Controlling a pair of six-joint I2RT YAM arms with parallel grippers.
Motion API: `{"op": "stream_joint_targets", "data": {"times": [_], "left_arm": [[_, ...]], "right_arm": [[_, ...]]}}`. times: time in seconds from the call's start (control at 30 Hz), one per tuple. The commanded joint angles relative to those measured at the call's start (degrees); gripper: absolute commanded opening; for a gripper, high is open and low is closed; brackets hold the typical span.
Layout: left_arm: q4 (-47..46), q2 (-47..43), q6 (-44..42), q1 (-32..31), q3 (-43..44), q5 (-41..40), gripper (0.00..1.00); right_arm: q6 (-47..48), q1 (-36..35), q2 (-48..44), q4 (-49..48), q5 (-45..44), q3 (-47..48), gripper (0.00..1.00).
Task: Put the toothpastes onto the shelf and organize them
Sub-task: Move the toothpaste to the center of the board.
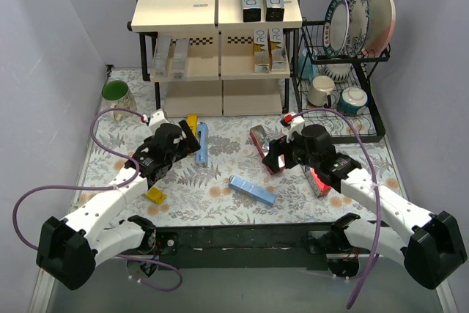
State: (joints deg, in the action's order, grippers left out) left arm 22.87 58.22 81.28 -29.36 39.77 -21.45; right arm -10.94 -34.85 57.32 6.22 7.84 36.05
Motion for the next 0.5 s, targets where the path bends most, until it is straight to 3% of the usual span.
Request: {"op": "stream_joint_targets", "data": {"times": [0.0, 0.17, 0.47], "left_arm": [[-3.7, 2.25, -1.46, 2.99, 0.66, -3.34, 0.98], [-3.02, 8.74, -1.39, 9.31, 3.56, 1.41, 0.97], [-4.59, 10.16, -1.29, 10.56, 2.68, 4.23, 0.96]], "right_arm": [[-0.14, 0.13, 3.49, -7.54, 4.64, 0.24, 0.9], [1.36, 0.13, 5.08, -10.6, 6.4, -0.1, 0.89], [0.66, 0.13, 6.49, -8.59, -3.79, 0.33, 0.88]]}}
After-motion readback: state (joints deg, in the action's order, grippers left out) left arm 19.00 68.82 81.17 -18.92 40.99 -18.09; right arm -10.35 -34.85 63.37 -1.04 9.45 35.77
